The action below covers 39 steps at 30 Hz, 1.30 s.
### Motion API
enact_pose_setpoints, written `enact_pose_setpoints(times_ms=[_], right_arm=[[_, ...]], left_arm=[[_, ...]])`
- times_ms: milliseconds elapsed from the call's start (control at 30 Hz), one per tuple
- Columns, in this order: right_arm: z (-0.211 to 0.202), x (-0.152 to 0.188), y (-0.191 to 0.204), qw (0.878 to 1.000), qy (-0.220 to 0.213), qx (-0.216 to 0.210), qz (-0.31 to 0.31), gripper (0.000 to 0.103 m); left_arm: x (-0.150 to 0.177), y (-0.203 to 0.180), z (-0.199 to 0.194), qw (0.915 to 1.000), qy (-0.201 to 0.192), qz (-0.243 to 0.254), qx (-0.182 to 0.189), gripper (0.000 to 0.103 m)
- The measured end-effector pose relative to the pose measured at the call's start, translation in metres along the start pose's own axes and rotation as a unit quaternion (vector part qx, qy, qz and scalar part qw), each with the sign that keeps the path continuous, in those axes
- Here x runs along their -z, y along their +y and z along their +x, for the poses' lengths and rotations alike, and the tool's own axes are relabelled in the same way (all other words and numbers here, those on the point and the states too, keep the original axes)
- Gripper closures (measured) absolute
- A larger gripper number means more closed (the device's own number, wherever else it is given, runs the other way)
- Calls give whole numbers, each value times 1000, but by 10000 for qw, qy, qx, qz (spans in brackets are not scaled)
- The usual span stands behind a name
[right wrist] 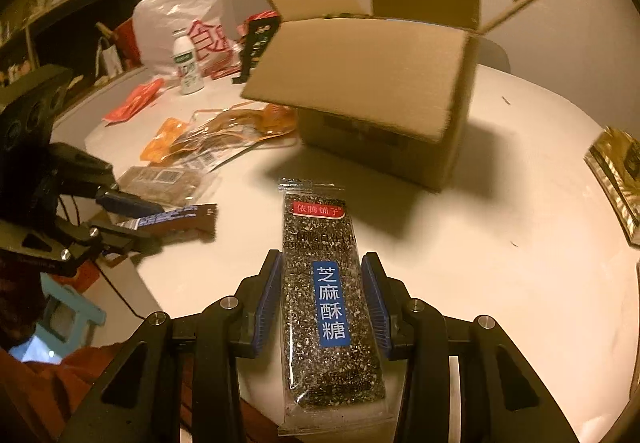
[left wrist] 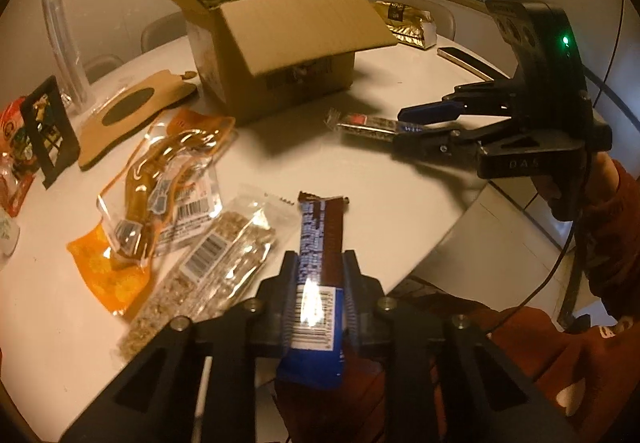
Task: Organize snacks
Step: 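Lower the sesame bar into the box with the right tool while the left tool lowers the chocolate bar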
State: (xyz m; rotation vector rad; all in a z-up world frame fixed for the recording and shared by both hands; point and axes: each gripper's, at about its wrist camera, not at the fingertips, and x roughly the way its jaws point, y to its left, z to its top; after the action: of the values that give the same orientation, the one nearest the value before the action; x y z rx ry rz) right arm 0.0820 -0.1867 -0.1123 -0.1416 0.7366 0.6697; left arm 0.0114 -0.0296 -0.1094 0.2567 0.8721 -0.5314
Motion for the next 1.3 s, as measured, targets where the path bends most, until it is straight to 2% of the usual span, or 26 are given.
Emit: enact_pose_setpoints(times_ms=[267, 367, 500, 667, 800, 833, 900, 933, 967, 1300], right_arm=[[-6, 6, -20, 9962, -45, 806, 335, 68], [-9, 10, -23, 9935, -99, 1083, 323, 65], [-14, 15, -30, 9943, -155, 969, 424, 64], [-19, 21, -30, 9962, -193, 810, 272, 57], [-17, 22, -27, 9964, -219, 810, 153, 58], [-17, 22, -28, 9963, -224, 815, 176, 63], [-17, 21, -29, 9953, -245, 910, 218, 67], [-16, 21, -29, 9949, -259, 941, 244, 67], [-16, 21, -28, 9946, -268, 969, 246, 68], [-35, 25, -35, 9899, -465, 1246, 486, 68]], left_arm=[[-36, -25, 29, 9997, -171, 168, -5, 85], [-50, -33, 40, 9996, -235, 130, 123, 84], [-55, -34, 42, 9996, -229, 134, 72, 83], [-48, -35, 35, 9994, -235, 236, -47, 72], [-46, -34, 35, 9993, -324, 121, -110, 72], [-46, -36, 36, 9990, -381, 134, -182, 72], [-44, -38, 35, 9985, -444, 183, -259, 76], [-45, -40, 36, 9985, -459, 204, -229, 84], [-44, -41, 35, 9985, -466, 213, -200, 85], [-48, -35, 26, 9983, -557, 110, -123, 87]])
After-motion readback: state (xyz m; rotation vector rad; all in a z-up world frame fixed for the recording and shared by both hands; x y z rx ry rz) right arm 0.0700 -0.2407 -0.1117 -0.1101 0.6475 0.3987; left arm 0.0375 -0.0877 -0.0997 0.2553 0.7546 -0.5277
